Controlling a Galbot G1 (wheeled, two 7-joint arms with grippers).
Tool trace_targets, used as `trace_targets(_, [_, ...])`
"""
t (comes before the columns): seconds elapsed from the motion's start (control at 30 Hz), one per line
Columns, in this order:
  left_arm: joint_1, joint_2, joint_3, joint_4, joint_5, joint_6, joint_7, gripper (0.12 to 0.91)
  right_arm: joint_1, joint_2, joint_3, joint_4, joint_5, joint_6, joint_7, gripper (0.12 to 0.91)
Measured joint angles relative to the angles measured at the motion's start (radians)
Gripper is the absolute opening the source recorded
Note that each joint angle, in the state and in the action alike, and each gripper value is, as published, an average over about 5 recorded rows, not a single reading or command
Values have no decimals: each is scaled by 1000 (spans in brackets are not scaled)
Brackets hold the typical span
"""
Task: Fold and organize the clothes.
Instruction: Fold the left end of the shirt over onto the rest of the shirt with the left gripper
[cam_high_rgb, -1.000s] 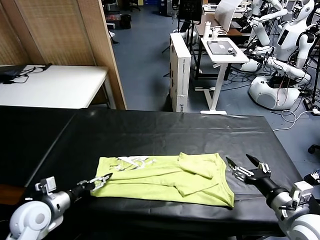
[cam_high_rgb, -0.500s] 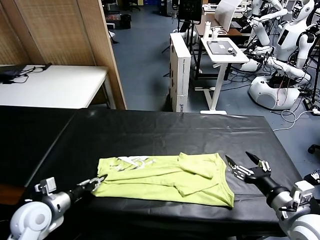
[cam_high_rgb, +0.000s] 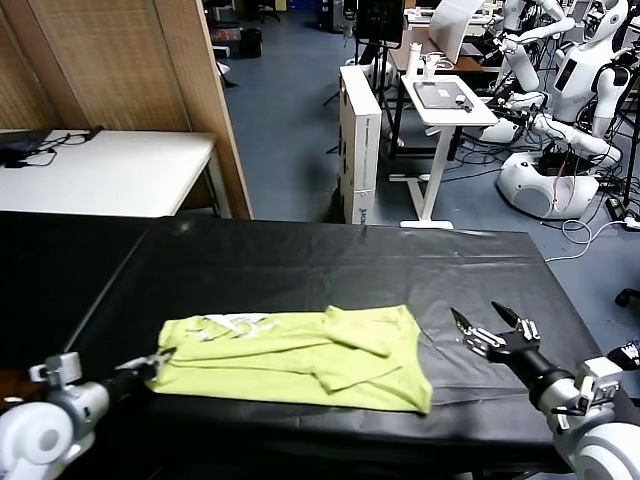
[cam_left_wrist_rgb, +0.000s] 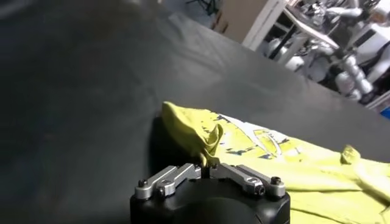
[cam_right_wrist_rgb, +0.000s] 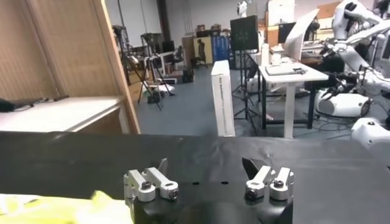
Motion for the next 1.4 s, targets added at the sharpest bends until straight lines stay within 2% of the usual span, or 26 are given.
trace_targets(0.13, [-28, -48, 63, -69, -20, 0, -27, 174, -25, 19, 15, -9, -43, 39, -11, 907])
trace_targets(0.3, [-82, -125, 207, -119, -17, 0, -54, 174, -68, 55, 18, -11, -113, 49, -14, 907])
trace_targets(0.47, [-143, -197, 377, -116, 27, -1, -63, 174, -101, 93, 22, -8, -162, 53, -16, 907])
trace_targets(0.63, [-218, -270, 544, -94, 55, -1, -87, 174, -119, 118, 26, -10, -195, 55, -22, 907])
trace_targets(0.87, [-326, -344, 719, -67, 74, -1, -107, 174, -128, 141, 26, -17, -220, 61, -27, 907])
trace_targets(1.1, [-357, -375, 803, -50, 91, -1, -108, 174, -123, 146, 13, -24, -229, 62, -27, 907])
trace_targets(1.4, [-366, -412, 815, -10, 119, -1, -99, 174, -121, 145, 7, -29, -231, 62, -27, 907])
